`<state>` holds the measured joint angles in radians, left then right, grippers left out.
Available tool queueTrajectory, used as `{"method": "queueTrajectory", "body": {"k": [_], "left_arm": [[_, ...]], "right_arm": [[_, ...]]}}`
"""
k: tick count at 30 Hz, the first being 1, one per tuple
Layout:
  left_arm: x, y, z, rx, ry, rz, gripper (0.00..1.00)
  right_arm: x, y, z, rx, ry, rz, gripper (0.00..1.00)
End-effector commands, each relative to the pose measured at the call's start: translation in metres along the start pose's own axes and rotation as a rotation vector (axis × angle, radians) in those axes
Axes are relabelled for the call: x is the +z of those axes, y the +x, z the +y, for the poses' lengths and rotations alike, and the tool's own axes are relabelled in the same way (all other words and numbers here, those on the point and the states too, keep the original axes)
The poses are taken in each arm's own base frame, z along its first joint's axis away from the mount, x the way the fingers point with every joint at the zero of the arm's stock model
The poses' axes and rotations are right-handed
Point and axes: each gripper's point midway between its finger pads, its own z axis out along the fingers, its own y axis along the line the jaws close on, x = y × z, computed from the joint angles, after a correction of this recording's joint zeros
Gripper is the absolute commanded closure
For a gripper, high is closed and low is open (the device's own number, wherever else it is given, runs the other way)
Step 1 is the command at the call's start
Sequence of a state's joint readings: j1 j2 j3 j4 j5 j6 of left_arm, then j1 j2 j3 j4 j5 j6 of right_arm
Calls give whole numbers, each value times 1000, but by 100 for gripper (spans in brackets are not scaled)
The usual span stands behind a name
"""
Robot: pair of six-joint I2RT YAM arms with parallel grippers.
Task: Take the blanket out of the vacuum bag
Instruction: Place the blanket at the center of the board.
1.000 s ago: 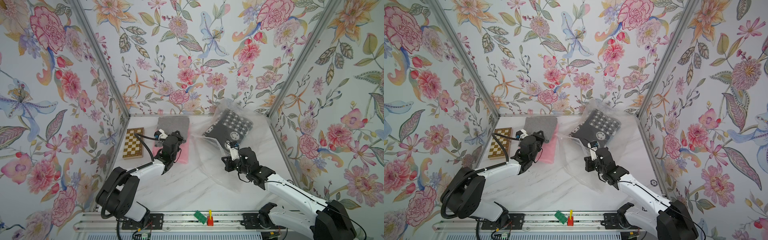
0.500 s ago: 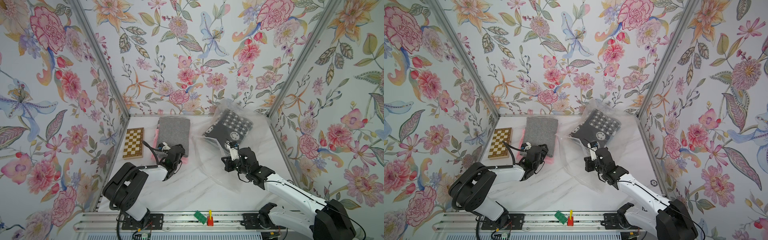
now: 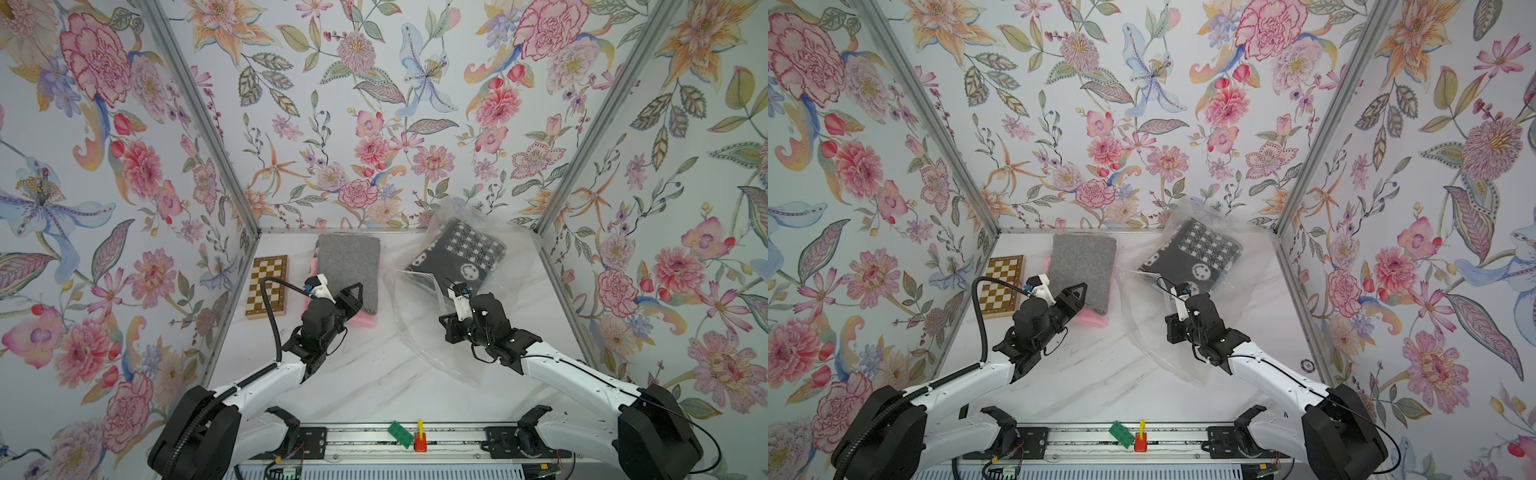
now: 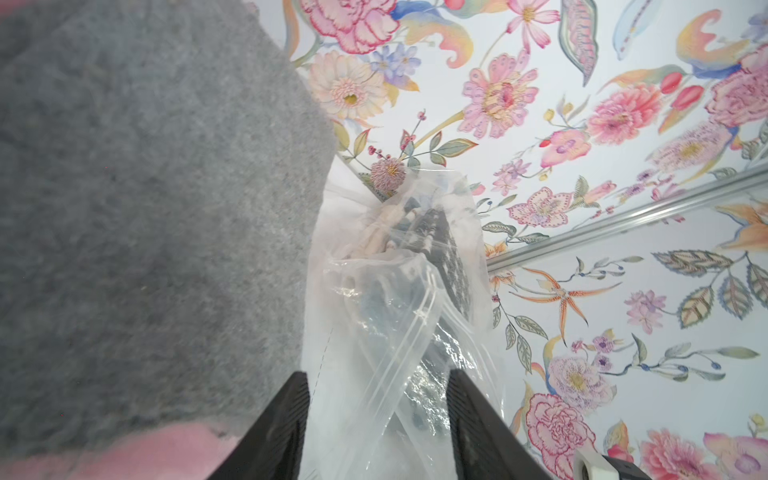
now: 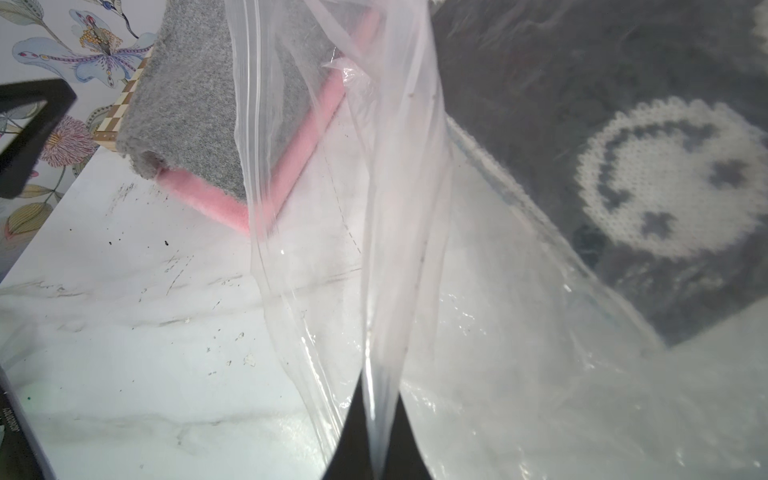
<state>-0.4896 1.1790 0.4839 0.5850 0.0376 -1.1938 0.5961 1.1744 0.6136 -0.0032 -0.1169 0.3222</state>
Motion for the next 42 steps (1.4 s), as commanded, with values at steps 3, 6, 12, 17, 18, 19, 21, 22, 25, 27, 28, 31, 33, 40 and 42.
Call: {"method": "queueTrajectory", "body": {"k": [3, 6, 12, 17, 18, 19, 21, 22, 25, 27, 28, 31, 33, 40, 42], "left_arm": [[28, -10, -23, 20, 134, 34, 45], [56, -1, -4, 22, 88, 73, 43], [64, 28, 74, -106, -72, 105, 45], [52, 46, 119, -41, -202, 132, 40], [54, 49, 123, -33, -209, 144, 39], [57, 52, 124, -26, -200, 155, 38], [62, 52, 119, -36, -157, 146, 38], [63, 48, 113, -47, -119, 130, 38], [65, 34, 86, -38, -2, 101, 38], [64, 21, 60, 0, 82, 85, 38], [65, 16, 51, 34, 92, 82, 38], [65, -3, 44, 175, 11, 51, 36], [63, -28, 41, 283, -66, -25, 34], [109, -105, 38, 452, -161, -194, 27], [137, -124, 41, 455, -154, -204, 26]], "right_arm": [[-1, -16, 18, -12, -37, -27, 100], [-2, -14, 19, -17, -32, -27, 100], [-9, -8, 14, -13, -5, -19, 100], [-11, -4, 9, -19, 12, -25, 100], [-10, -5, 8, -21, 14, -20, 100], [-9, -6, 8, -27, 15, -16, 100], [-7, -9, 10, -33, 15, -7, 100], [-7, -11, 11, -33, 13, -7, 100], [-8, -15, 13, -32, 7, -19, 100], [-9, -14, 12, -27, 11, -21, 100], [-9, -13, 10, -26, 17, -21, 100], [-9, -10, 7, -25, 29, -18, 100], [-8, -10, 7, -25, 29, -19, 100], [-9, -21, 15, -36, 2, -36, 100], [-7, -21, 15, -38, 5, -29, 100]]}}
